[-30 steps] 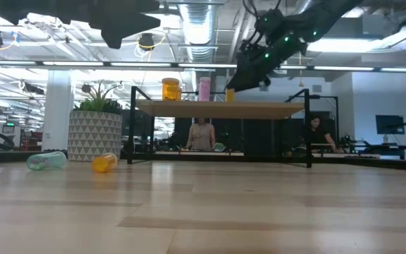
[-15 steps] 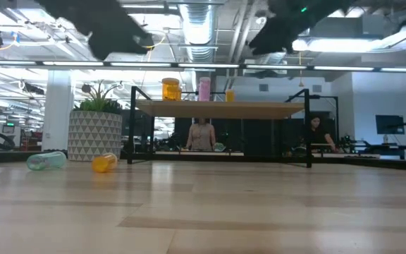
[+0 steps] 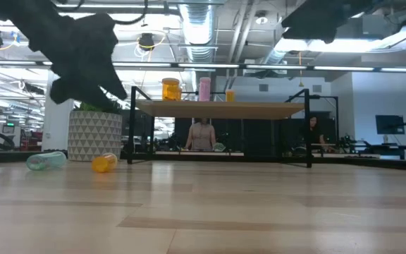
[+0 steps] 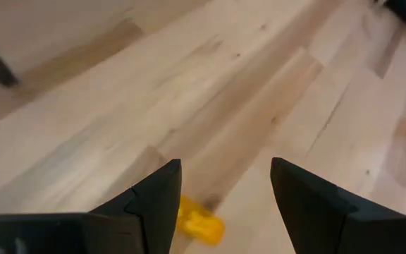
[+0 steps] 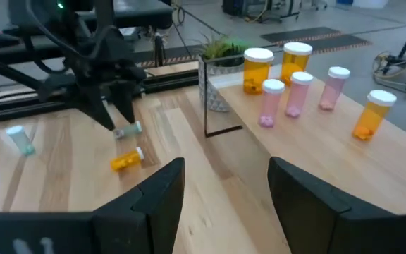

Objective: Pick and place medicine bottles onto shelf by color
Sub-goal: Put the small bottom orange pill bottle aligned with the other small orange pill bottle on the shelf

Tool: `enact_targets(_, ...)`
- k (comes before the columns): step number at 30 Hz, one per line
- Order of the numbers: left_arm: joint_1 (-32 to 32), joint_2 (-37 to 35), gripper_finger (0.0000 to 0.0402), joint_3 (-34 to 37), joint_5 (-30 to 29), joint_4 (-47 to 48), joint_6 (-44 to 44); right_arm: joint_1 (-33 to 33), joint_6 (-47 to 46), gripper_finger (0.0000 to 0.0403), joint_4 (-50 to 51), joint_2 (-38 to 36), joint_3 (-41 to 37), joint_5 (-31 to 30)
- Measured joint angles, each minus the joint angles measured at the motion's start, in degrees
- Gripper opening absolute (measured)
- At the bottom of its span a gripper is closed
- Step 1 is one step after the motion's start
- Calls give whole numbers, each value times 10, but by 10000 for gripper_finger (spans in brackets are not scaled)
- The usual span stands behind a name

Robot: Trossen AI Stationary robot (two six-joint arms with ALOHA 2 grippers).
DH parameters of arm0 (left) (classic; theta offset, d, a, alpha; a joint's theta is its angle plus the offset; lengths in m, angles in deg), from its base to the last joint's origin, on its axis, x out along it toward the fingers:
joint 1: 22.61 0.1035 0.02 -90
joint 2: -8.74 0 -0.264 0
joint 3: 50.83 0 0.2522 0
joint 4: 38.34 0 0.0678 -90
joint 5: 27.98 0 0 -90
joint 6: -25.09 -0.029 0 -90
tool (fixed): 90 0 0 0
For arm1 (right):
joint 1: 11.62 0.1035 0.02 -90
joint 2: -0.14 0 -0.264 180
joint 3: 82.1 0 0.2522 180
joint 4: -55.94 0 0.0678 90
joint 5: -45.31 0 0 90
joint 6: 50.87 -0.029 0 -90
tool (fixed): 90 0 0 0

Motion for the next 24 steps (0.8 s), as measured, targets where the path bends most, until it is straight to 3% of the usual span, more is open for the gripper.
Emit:
enact_targets(4,3,42,194,-13,12,-30,-34,66,-14,226,12,7,0,-22)
enact_targets(8,-2,50,181,-24,7,-134,-143,150,-33,226,65,23,-1,23)
enact_targets(15,-9,51,171,-14,2,-341,-350,283,-204,226,119,68,-1,38)
enact_targets(18,-6,57,171,-1,14,-423,-389,319,-254,226,128,99,1,38)
enact_targets(24,-6,56,170,0,27,-470,-418,358,-346,226,199,201,40,48)
